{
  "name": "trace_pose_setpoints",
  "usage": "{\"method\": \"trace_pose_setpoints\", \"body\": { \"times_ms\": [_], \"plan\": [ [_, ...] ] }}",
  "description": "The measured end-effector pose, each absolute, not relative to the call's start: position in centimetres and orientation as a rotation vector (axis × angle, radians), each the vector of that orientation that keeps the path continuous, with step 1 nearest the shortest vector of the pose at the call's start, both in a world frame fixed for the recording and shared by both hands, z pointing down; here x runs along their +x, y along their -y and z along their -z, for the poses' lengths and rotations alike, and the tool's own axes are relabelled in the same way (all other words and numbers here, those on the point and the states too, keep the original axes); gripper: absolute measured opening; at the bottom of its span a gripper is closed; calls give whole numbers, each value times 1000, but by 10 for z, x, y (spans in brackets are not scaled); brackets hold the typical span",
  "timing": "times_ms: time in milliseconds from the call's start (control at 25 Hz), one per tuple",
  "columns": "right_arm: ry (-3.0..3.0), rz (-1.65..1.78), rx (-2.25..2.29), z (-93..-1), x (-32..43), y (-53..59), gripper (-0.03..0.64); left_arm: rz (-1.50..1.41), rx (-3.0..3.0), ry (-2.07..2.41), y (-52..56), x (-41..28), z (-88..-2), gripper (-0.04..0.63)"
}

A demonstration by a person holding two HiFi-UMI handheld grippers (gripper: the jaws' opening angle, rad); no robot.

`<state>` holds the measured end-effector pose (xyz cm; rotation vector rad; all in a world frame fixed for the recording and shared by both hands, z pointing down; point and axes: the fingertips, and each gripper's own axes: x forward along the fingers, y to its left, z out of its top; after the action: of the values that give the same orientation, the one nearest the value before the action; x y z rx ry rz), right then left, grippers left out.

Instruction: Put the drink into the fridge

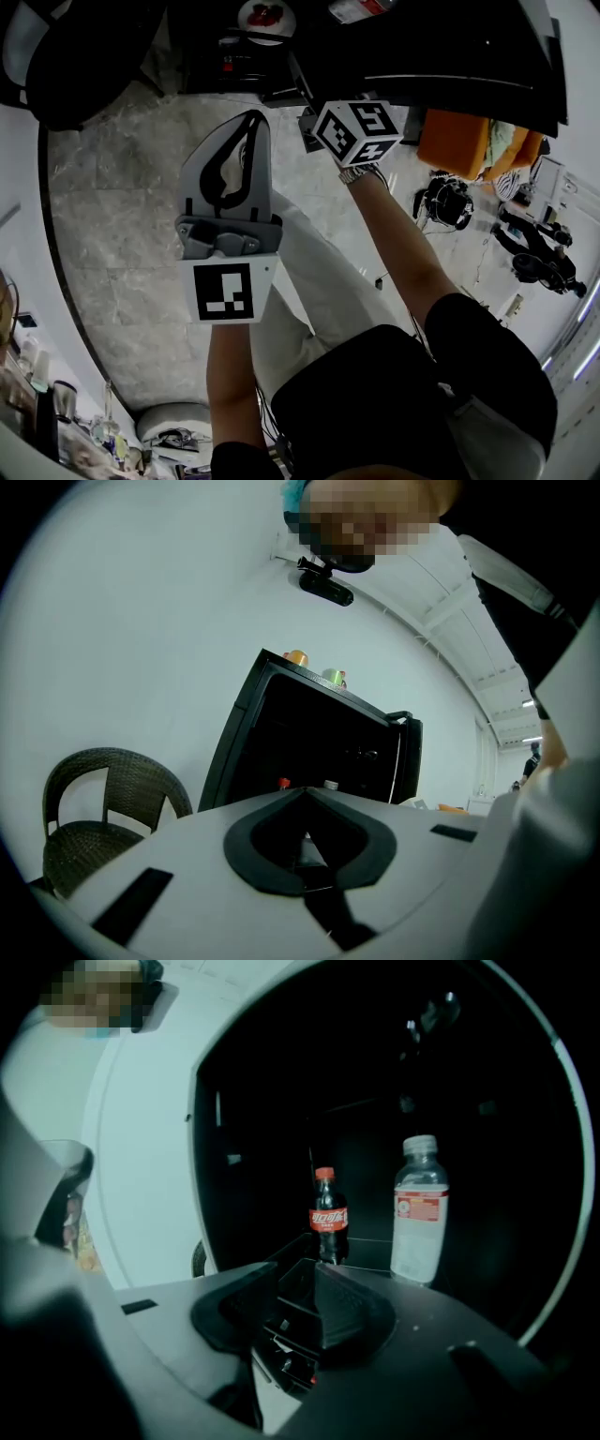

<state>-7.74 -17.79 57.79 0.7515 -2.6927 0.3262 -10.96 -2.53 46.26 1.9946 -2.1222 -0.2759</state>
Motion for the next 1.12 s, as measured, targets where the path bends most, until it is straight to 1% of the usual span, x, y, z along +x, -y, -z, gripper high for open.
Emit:
{"method": "trace_pose_setpoints", "body": {
  "times_ms": [200,320,520,800,1120],
  "plan": [
    [2719,-324,832,-552,-53,162,45,290,2014,2077,17,-100,-459,9],
    [2746,-347,880,-531,-39,149,15,270,2046,2031,11,-90,-456,9],
    [2783,-480,935,-499,-13,126,12,212,2144,1952,9,-68,-444,9],
    [2770,-412,929,-461,26,89,12,223,2222,1880,8,-33,-407,9],
    [2781,-438,974,-400,64,67,12,222,2292,1818,6,-4,-354,9]
  ]
}}
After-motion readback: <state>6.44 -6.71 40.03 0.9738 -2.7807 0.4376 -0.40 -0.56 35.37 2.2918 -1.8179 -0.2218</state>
